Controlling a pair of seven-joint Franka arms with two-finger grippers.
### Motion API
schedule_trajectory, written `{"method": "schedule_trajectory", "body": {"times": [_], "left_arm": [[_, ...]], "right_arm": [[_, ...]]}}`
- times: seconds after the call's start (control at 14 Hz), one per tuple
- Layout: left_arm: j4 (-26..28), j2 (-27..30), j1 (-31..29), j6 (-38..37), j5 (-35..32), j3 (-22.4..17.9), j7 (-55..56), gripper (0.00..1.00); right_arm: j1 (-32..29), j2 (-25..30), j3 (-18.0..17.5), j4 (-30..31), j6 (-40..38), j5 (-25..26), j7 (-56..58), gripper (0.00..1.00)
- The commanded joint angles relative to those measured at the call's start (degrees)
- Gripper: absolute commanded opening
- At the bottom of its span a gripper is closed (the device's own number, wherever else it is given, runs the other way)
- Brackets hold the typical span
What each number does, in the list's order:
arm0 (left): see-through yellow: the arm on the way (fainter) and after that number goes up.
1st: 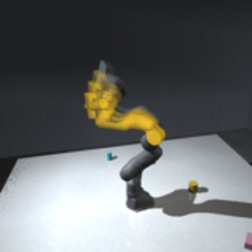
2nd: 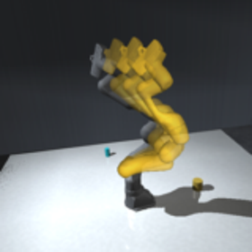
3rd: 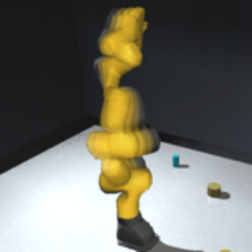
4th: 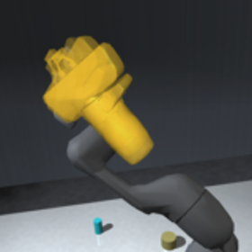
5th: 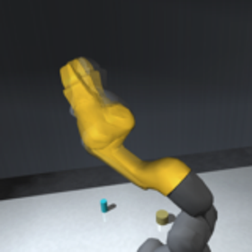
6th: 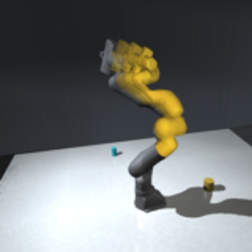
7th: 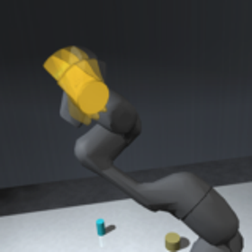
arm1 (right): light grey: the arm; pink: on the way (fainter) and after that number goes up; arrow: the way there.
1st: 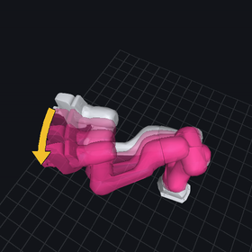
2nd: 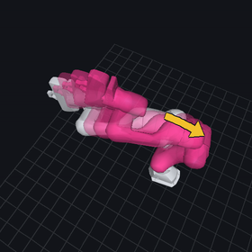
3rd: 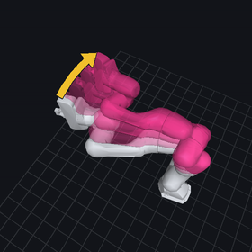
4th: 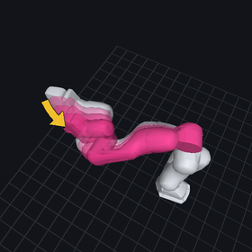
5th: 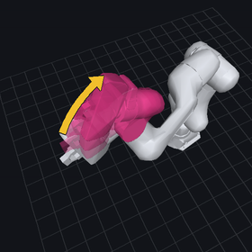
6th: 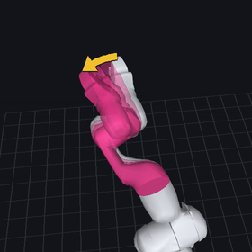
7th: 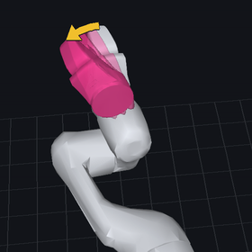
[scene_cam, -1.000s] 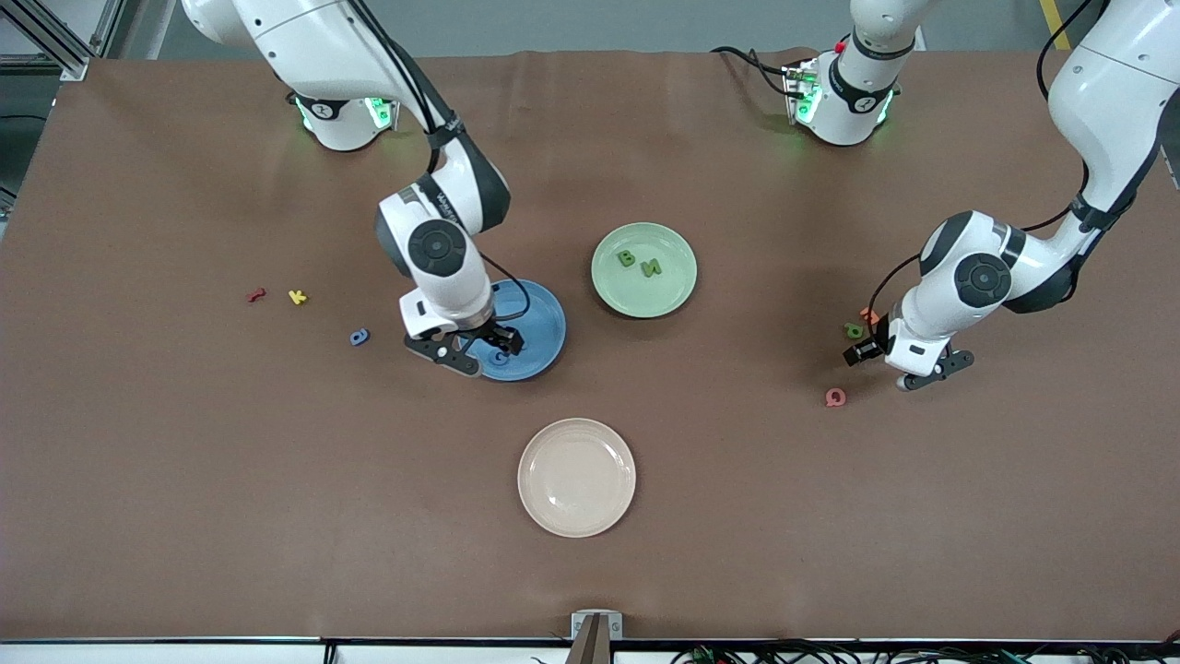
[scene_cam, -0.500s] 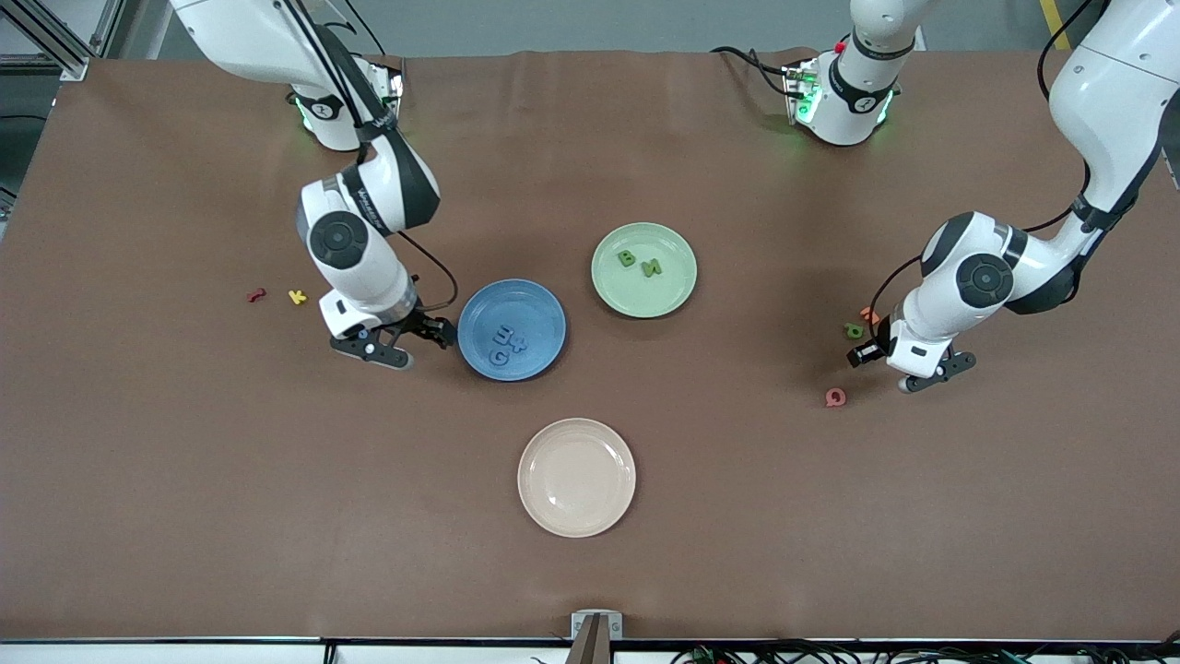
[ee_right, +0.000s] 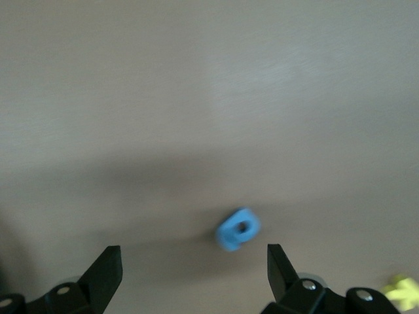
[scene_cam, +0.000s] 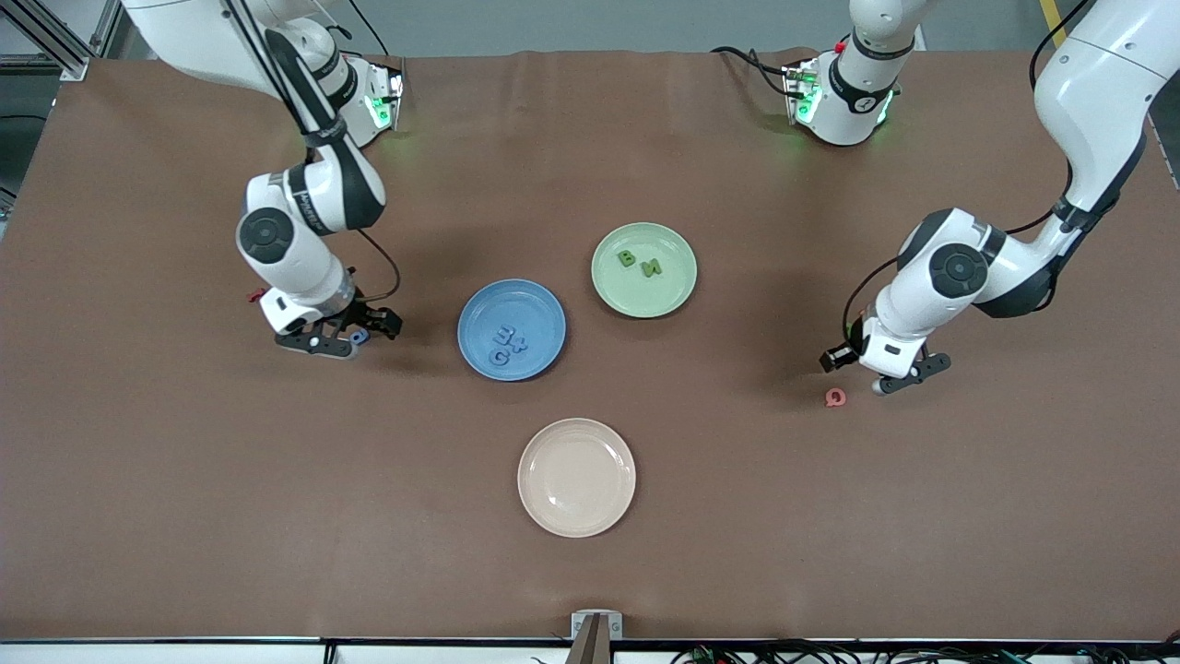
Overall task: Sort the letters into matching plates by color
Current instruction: 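Drop the U on the green plate while the right gripper grasps the blue d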
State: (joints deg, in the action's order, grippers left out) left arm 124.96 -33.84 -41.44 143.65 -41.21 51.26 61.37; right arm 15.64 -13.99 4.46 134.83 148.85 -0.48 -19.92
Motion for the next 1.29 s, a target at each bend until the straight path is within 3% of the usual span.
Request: {"method": "schedule_trajectory", "body": {"times": [0.0,0.07,0.14,0.71,1.0,1.21], "left_arm": [[-0.5,1.1,0.6,-4.8,-1.2,5.9,6.5,0.24],[-1.0,1.1,1.4,-7.4,-1.1,8.4,9.2,0.24],[-1.6,1.0,3.5,-8.7,-0.6,9.6,12.3,0.24],[-2.1,-0.3,26.3,-9.4,-0.5,8.9,36.4,0.24],[-1.7,-0.7,32.6,-9.4,-0.7,4.6,38.7,0.24],[-0.6,-0.6,32.7,-9.4,-0.7,4.4,38.7,0.24]], "right_arm": [[-4.7,1.8,-1.0,1.9,1.1,0.9,5.3,0.67],[-4.9,1.6,-1.0,2.1,1.8,0.9,5.3,0.52],[-4.9,1.5,-1.0,2.2,2.8,0.9,5.2,0.47],[-4.4,-1.1,-1.2,4.8,8.6,0.3,4.7,0.47],[-3.5,-1.7,-1.4,4.9,9.2,0.2,4.2,0.47],[-3.0,-2.1,-1.4,4.8,9.5,-0.2,4.0,0.47]]}}
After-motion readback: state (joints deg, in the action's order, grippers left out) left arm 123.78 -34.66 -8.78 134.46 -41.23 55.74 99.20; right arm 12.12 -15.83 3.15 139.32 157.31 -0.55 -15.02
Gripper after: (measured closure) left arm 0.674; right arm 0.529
